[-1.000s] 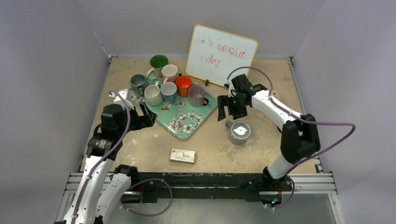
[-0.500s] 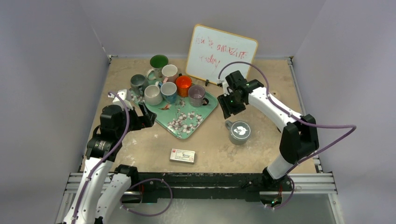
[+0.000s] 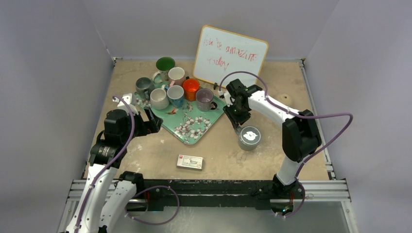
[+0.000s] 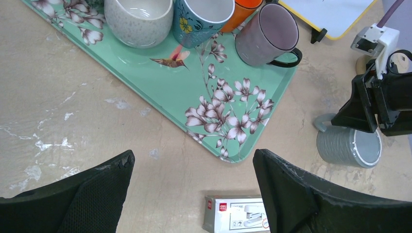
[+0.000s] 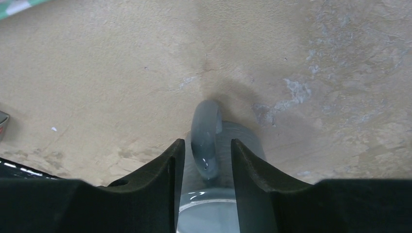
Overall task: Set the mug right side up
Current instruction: Move the cup to the center of the board, then turn over the cup at the center of the board.
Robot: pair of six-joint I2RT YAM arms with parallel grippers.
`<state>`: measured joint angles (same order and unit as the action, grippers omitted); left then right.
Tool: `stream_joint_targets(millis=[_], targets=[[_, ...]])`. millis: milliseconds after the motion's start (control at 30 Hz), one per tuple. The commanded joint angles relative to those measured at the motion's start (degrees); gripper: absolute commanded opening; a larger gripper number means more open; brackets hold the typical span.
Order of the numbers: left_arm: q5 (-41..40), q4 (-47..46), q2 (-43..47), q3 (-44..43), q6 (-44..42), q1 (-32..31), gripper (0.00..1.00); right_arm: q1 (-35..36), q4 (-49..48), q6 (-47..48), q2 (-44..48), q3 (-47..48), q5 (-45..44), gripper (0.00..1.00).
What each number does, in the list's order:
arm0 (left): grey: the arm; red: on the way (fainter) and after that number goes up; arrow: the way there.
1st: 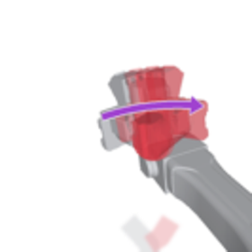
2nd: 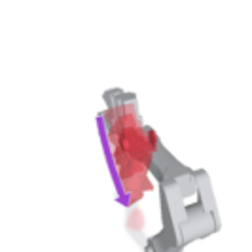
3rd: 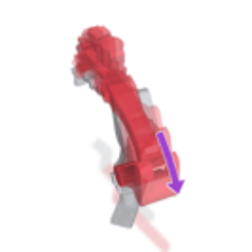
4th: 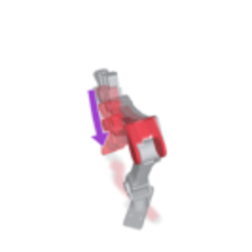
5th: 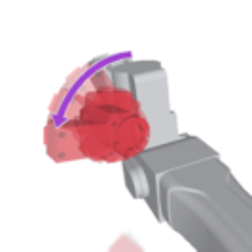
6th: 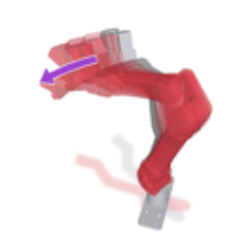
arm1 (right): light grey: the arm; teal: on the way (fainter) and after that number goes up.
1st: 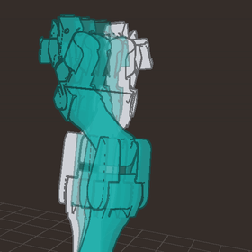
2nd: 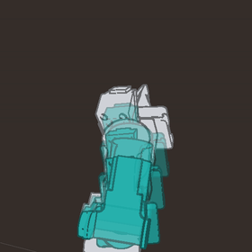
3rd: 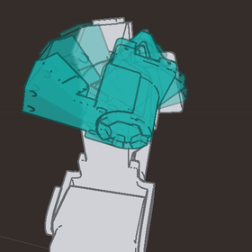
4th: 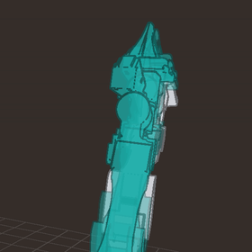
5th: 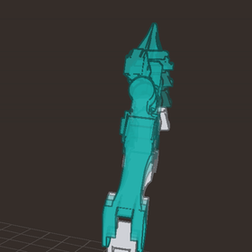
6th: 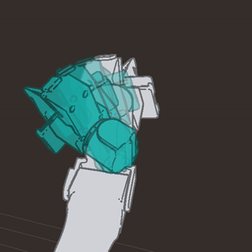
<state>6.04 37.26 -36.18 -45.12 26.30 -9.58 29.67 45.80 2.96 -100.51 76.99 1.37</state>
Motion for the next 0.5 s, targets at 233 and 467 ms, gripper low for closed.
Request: stream_joint_targets(millis=[233, 467], targets=[[-0.8, -0.6, 0.1, -1.4, -1.1, -0.4, 0.91, 1.0, 3.0, 0.9, -0.8, 0.4, -6.2, 0.36], [-0.7, -0.6, -0.1, -1.4, -1.1, -0.4, 0.91, 2.4, 3.8, 0.1, -1.3, -0.6, -8.7, 0.39]])
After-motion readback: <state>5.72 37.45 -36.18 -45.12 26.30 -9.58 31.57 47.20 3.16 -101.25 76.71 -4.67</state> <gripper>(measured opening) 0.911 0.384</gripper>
